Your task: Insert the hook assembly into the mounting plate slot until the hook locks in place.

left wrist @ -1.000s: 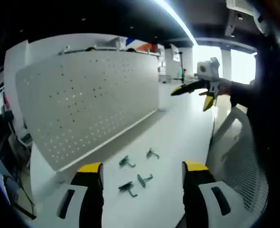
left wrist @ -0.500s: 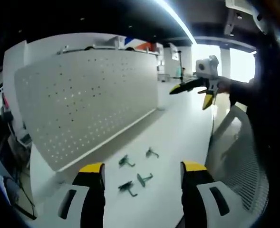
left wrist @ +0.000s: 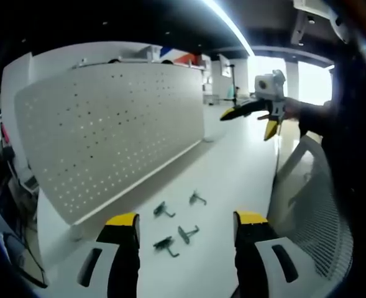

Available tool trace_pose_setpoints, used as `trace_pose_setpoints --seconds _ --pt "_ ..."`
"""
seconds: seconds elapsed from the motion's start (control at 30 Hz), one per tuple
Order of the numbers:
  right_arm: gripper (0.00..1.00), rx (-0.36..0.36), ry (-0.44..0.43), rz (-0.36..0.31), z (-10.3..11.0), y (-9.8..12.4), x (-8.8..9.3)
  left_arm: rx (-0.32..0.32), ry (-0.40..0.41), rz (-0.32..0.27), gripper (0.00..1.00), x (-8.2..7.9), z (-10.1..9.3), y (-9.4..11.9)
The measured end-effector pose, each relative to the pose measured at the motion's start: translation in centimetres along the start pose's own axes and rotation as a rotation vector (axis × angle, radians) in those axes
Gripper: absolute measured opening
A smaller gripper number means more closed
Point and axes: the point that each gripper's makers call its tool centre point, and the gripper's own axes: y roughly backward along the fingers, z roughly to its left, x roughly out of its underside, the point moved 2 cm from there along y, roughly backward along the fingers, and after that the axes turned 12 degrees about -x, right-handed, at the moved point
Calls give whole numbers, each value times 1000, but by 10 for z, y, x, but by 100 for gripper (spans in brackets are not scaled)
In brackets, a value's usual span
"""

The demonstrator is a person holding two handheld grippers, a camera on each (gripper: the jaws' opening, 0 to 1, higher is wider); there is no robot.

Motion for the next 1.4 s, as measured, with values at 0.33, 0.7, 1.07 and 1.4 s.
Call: trace_pose_setpoints --seconds 0.33,0.7,1.07,1.4 --pt "86 3 -5 0 0 0 2 4 -16 8 59 2 -2 -3" --pt "86 8 -6 -5 1 1 1 7 -25 6 57 1 -2 -4" --pt "86 12 -3 -8 2 3 0 23 -54 7 51 3 1 -10" --pt "86 10 -2 1 2 2 0 43 -69 32 47 15 3 -17"
